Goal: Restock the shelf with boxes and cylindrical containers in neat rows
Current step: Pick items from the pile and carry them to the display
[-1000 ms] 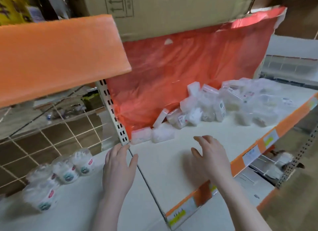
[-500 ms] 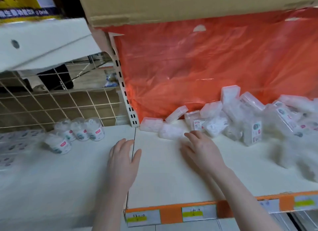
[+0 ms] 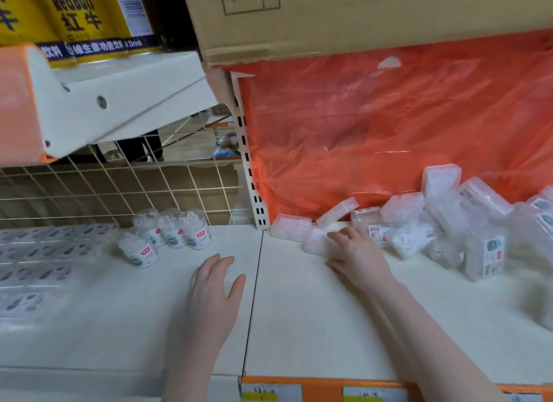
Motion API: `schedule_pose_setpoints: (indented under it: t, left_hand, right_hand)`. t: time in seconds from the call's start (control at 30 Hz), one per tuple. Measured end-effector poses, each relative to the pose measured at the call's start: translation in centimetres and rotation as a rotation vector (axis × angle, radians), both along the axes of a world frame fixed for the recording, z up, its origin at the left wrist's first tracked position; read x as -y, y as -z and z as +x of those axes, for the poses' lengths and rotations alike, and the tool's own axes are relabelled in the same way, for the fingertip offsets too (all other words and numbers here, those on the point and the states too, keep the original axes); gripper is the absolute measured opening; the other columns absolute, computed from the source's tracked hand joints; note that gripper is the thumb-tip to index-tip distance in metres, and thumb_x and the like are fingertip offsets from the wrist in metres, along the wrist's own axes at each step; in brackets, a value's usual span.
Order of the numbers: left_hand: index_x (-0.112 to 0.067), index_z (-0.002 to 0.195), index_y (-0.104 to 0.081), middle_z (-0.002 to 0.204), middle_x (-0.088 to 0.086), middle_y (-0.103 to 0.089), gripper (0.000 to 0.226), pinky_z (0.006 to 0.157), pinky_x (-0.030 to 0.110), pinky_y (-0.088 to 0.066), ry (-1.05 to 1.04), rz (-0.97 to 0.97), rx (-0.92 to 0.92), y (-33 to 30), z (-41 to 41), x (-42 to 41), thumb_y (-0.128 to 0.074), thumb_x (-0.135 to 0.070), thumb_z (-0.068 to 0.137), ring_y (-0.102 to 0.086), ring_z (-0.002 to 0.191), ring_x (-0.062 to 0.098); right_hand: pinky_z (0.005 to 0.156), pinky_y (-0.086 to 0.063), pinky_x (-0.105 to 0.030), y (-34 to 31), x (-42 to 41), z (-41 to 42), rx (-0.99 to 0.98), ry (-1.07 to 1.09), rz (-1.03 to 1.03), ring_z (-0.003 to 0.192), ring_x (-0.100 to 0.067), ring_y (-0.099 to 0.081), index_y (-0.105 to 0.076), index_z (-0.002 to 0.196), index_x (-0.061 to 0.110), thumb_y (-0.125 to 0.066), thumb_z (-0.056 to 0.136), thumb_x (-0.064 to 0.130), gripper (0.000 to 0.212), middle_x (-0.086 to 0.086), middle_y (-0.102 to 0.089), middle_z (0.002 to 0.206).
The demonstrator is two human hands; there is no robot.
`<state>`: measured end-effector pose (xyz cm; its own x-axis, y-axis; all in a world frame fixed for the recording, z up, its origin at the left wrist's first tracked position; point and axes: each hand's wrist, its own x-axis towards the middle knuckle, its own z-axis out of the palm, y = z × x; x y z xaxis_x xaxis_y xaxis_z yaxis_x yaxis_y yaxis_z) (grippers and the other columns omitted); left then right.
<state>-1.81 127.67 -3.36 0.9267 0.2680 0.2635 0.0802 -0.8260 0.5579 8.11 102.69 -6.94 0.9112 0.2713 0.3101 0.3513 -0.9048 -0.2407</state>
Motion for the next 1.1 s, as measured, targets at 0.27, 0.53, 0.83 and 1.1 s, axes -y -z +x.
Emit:
schedule_pose_setpoints:
  t: [0.27,0.53,0.83,1.1]
  left_hand:
    - [-0.016,0.125,-0.059,0.139,0.004,-0.046,0.035,0.105,0.031,-0.03,0.043,-0.012,-0.009,0.7,0.4,-0.4,-0.06,-0.022,0.09,-0.038,0.131,0.02]
    - [-0.014,0.124,-0.059,0.139,0.005,-0.047,0.035,0.106,0.03,-0.028,0.067,-0.034,0.006,1.1,1.0,-0.8,-0.06,-0.021,0.09,-0.038,0.131,0.021]
    - [-0.014,0.124,-0.059,0.139,0.005,-0.047,0.035,0.105,0.029,-0.028,0.107,-0.057,0.02,1.3,2.0,-0.6,-0.061,-0.021,0.09,-0.037,0.132,0.021]
    - [-0.016,0.124,-0.059,0.138,0.003,-0.048,0.034,0.105,0.029,-0.029,0.148,-0.065,0.031,1.5,2.7,-0.8,-0.06,-0.022,0.09,-0.037,0.131,0.019]
  right_hand:
    - [0.101,-0.029,-0.032,-1.8,0.3,0.7,-0.075,-0.015,-0.137,0.119,-0.029,-0.042,-0.06,0.116,0.012,-0.067,0.081,0.036,0.043,-0.007,-0.062,0.109]
    - [0.08,-0.041,-0.028,-3.3,0.6,-1.9,-0.182,-0.019,-0.026,0.109,-0.018,-0.051,-0.058,0.123,0.028,-0.065,0.081,0.043,0.046,-0.001,-0.065,0.098]
    - [0.071,-0.048,-0.027,-2.6,1.9,-3.7,-0.263,-0.006,0.415,0.071,-0.005,-0.06,-0.064,0.108,0.028,-0.059,0.09,0.028,0.019,0.008,-0.069,0.084]
    - [0.062,-0.035,-0.014,-2.4,1.6,-4.4,-0.231,0.032,0.498,0.066,0.005,-0.053,-0.064,0.105,0.033,-0.056,0.092,0.023,0.019,0.02,-0.059,0.077]
